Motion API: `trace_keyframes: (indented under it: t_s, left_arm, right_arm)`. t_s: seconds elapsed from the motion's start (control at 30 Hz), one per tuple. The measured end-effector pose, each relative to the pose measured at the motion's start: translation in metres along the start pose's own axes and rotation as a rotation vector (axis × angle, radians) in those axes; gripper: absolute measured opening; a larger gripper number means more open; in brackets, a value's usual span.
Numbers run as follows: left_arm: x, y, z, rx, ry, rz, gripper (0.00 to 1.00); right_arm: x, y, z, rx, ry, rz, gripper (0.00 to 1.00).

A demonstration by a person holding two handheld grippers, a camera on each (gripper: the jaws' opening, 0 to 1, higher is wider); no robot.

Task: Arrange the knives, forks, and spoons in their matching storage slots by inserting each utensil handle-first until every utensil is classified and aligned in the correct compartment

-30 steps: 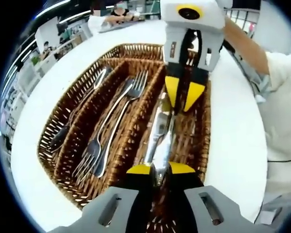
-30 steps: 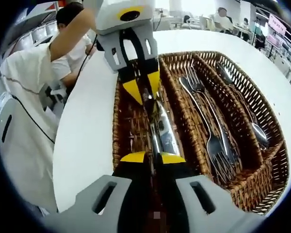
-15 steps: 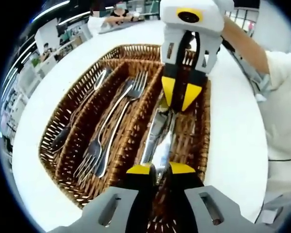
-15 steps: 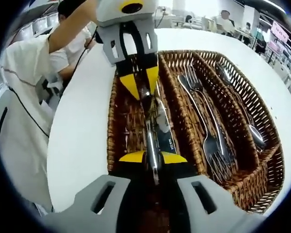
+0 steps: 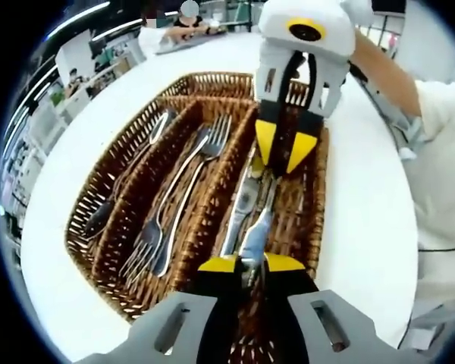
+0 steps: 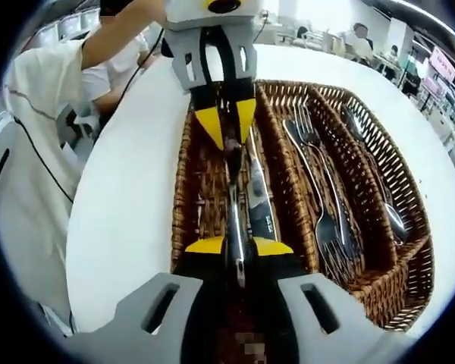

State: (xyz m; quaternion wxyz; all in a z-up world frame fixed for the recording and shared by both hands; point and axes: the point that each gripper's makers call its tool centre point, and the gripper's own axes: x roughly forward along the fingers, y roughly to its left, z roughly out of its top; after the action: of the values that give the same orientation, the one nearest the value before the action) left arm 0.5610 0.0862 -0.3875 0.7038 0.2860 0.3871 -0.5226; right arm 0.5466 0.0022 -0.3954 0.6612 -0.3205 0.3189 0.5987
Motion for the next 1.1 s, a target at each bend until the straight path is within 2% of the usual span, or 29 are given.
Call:
trace_keyframes:
  t_s: [0.3, 0.57, 0.73, 0.9, 1.1]
  left_arm:
    - [-0.005, 0.0, 0.006, 0.013, -0.031, 0.027, 0.11]
    - [-0.011, 0.002, 0.007, 0.022, -0.055, 0.071, 0.21]
    - [-0.017, 0.004, 0.012, -0.001, -0.098, 0.094, 0.24]
    - [-0.02, 0.004, 0.015, -0.034, -0.14, 0.108, 0.34]
    - [-0.024, 0.004, 0.01, -0.041, -0.156, 0.137, 0.4]
  right_arm:
    - [-0.012, 0.0, 0.008, -0.021, -0.027, -0.032, 0.15]
    - [-0.016, -0.001, 0.009, -0.02, -0.039, -0.046, 0.18]
    - [-0.02, 0.001, 0.01, -0.019, -0.052, -0.054, 0.19]
    - [-0.023, 0.003, 0.01, -0.014, -0.07, -0.068, 0.23]
    - [-0.025, 0.002, 0.009, -0.011, -0.084, -0.08, 0.25]
